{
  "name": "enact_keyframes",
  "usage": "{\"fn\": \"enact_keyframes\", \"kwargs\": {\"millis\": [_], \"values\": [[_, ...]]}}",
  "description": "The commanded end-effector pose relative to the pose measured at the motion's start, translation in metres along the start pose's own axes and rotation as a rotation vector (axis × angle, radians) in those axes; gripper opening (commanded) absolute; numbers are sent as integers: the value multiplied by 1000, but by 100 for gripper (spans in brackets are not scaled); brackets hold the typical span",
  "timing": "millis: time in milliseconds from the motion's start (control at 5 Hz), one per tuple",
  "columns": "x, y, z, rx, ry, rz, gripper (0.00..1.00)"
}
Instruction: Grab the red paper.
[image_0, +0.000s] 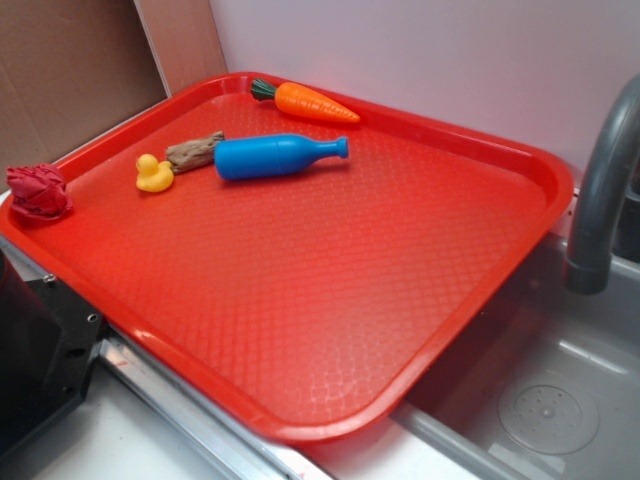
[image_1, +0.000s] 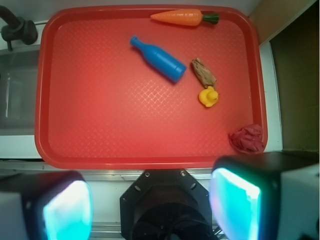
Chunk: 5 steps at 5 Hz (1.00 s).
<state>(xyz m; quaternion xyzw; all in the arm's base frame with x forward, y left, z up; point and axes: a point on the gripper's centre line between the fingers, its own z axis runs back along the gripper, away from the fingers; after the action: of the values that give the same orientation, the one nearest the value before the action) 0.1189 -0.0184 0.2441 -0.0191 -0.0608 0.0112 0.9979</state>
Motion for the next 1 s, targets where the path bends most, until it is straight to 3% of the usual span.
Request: {"fn": "enact_keyframes", "kwargs": {"millis": [0,200,400,600,800], "values": [[0,0,0,0,0,0,100],[-3,40,-48,52,82,127,100],[-2,77,-81,169,59,369,100],[4,109,-102,249,39,546,100],[6,132,-129,325,61,489,100]]}}
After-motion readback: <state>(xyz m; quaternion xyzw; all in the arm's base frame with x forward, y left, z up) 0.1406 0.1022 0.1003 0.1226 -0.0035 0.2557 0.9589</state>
